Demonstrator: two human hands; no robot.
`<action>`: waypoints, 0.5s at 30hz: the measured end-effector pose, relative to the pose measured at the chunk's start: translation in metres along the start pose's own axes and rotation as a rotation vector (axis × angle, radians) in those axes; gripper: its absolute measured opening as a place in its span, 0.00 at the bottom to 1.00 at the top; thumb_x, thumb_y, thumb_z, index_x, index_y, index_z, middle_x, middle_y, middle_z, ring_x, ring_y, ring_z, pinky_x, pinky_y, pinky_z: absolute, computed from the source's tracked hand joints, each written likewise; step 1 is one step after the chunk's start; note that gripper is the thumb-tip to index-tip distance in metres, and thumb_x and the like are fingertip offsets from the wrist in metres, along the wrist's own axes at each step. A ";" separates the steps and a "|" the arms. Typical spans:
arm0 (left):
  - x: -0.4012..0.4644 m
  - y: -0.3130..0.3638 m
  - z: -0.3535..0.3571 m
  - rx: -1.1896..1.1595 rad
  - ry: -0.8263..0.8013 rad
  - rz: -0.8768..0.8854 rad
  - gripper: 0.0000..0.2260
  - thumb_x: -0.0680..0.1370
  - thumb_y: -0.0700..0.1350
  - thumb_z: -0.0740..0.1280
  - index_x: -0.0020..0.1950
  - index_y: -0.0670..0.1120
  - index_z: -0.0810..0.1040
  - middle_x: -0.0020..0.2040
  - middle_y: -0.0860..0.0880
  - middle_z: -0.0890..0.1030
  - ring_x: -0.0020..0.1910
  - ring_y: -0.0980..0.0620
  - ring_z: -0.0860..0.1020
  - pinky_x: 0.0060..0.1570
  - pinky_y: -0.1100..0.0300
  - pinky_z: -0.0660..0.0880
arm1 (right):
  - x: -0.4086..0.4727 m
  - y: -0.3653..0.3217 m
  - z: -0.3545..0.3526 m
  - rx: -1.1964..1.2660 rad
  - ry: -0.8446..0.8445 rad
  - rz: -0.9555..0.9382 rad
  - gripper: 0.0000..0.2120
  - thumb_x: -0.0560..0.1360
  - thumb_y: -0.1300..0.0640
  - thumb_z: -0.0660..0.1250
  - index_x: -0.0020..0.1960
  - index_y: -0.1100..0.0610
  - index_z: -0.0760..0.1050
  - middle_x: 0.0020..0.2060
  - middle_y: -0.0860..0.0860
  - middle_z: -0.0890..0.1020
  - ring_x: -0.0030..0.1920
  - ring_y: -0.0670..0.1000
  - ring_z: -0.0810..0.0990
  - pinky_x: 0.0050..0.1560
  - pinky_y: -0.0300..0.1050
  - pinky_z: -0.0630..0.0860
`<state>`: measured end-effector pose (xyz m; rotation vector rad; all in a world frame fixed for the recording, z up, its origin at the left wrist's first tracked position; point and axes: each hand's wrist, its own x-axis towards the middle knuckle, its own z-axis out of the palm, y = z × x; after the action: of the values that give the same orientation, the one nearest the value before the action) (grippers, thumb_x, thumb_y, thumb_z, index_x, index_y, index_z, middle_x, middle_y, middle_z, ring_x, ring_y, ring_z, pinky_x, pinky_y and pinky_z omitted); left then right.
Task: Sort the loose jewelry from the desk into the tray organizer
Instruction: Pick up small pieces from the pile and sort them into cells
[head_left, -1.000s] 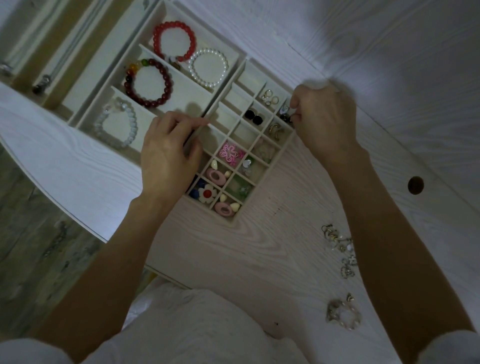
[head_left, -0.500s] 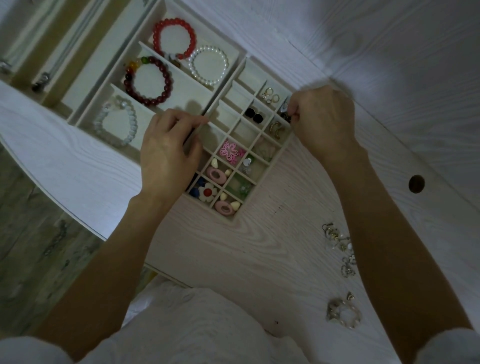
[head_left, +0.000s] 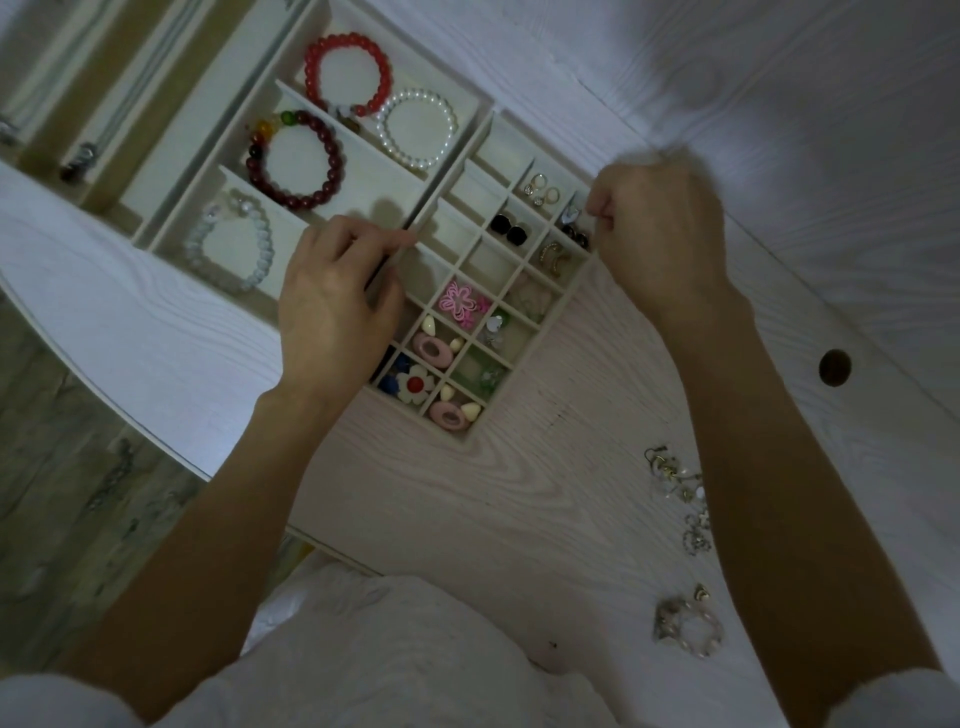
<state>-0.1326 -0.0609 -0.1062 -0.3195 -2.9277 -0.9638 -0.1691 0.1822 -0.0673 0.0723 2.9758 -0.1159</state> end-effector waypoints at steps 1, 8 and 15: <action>0.000 0.000 0.000 -0.002 -0.001 -0.002 0.14 0.74 0.35 0.65 0.57 0.43 0.81 0.48 0.42 0.78 0.47 0.44 0.74 0.46 0.61 0.66 | -0.002 0.001 -0.004 0.018 0.033 0.006 0.11 0.75 0.68 0.62 0.52 0.57 0.80 0.46 0.55 0.82 0.47 0.55 0.79 0.45 0.45 0.74; 0.000 0.000 0.000 -0.005 -0.003 -0.009 0.14 0.74 0.35 0.64 0.58 0.43 0.81 0.49 0.43 0.78 0.48 0.45 0.74 0.47 0.62 0.65 | -0.012 0.009 -0.010 0.095 0.037 0.009 0.07 0.75 0.57 0.67 0.51 0.54 0.82 0.51 0.54 0.78 0.49 0.52 0.77 0.40 0.40 0.65; 0.000 0.000 0.000 0.001 -0.008 -0.009 0.14 0.74 0.35 0.65 0.58 0.43 0.80 0.49 0.43 0.78 0.48 0.44 0.74 0.48 0.63 0.65 | -0.004 0.003 -0.001 0.145 0.003 0.000 0.07 0.75 0.53 0.68 0.48 0.54 0.83 0.49 0.53 0.78 0.47 0.51 0.76 0.41 0.40 0.65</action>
<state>-0.1326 -0.0609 -0.1062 -0.3114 -2.9396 -0.9640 -0.1649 0.1846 -0.0659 0.0901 2.9656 -0.3313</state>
